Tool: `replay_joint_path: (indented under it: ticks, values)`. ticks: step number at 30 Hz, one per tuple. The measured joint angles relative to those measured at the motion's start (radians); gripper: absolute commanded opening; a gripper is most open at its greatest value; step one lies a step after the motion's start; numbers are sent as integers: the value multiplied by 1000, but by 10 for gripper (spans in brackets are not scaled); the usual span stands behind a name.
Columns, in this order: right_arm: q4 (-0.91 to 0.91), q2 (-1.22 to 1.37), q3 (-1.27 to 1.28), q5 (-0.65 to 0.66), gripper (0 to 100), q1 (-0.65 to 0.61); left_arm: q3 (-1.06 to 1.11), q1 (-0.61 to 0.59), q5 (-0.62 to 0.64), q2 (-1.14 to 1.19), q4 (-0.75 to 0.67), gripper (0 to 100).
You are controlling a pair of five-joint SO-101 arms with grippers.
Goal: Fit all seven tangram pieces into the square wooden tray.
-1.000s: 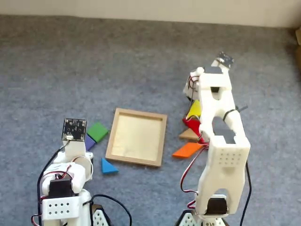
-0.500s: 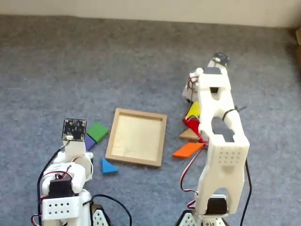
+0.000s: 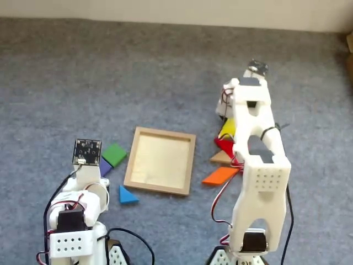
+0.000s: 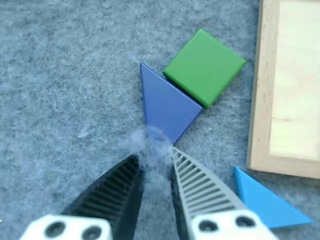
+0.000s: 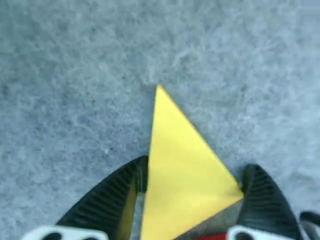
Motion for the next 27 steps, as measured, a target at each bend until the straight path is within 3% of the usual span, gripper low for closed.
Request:
replay_joint_path:
  ticks: [8, 15, 27]
  values:
    - [49, 3, -55, 3, 152, 6, 0, 0, 0, 0, 0, 77]
    - [210, 26, -222, 8, 152, -3, 0, 0, 0, 0, 0, 77]
    - [427, 26, -407, 186, 150, -3, 0, 0, 0, 0, 0, 77]
